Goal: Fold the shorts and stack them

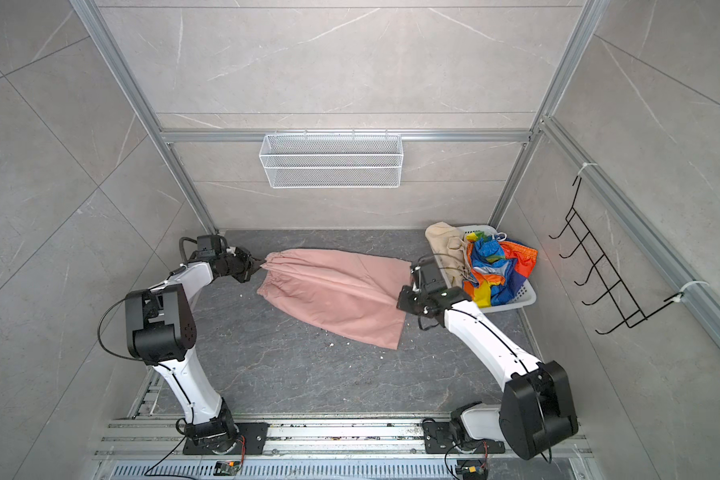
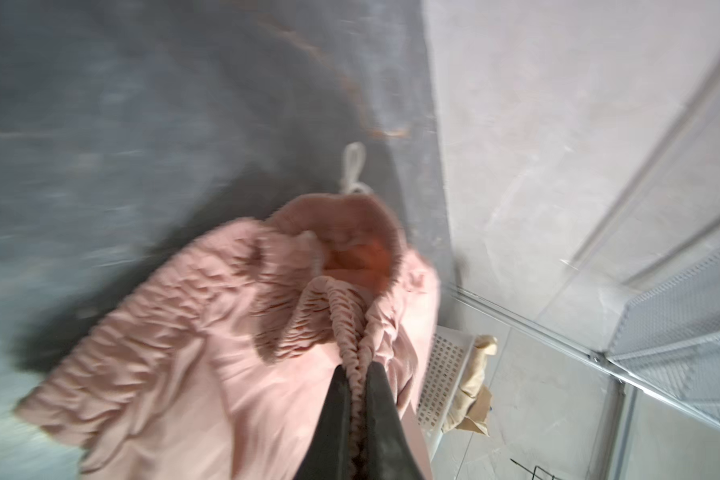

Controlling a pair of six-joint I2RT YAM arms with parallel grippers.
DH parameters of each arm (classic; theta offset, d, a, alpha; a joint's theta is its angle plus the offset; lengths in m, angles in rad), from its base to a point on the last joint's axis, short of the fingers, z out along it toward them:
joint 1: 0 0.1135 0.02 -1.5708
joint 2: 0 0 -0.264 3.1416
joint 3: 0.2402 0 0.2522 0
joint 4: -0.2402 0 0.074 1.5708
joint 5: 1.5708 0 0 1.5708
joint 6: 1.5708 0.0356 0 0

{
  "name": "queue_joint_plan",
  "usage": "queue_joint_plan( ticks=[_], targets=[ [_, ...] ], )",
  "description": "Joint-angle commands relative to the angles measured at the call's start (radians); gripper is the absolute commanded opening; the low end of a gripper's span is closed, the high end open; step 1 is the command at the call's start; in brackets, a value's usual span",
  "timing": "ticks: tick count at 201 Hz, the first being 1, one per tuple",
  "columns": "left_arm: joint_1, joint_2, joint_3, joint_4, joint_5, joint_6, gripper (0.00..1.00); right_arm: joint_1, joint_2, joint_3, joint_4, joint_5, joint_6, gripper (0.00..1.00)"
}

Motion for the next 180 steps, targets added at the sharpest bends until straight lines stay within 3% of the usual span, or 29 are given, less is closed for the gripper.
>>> queue_joint_plan(
  ticks=[1, 43, 91, 111, 140, 157, 180],
  targets=[
    [0.019, 0.014, -0.042, -0.073, -0.032, 0.088, 0.0, 0.066, 0.067, -0.146, 0.051, 0.01, 0.102, 0.0],
    [0.03, 0.015, -0.101, -0.09, -0.057, 0.118, 0.0, 0.063, 0.169, -0.205, 0.136, 0.016, 0.108, 0.0],
    [-0.09, 0.013, -0.055, -0.114, -0.044, 0.118, 0.0, -0.142, 0.274, -0.011, 0.035, 0.034, -0.061, 0.0],
    [-0.129, -0.005, 0.013, -0.153, -0.026, 0.126, 0.0, -0.165, 0.225, 0.123, -0.079, 0.063, -0.116, 0.0],
    [-0.115, -0.076, 0.088, -0.2, -0.035, 0.145, 0.0, -0.166, 0.067, 0.273, -0.23, 0.095, -0.159, 0.0],
    [-0.089, -0.103, 0.079, -0.219, -0.047, 0.162, 0.0, -0.161, -0.021, 0.249, -0.251, 0.067, -0.145, 0.0],
    [-0.061, -0.108, 0.005, -0.211, -0.058, 0.185, 0.0, -0.112, -0.081, 0.09, -0.188, 0.01, -0.079, 0.0]
  ],
)
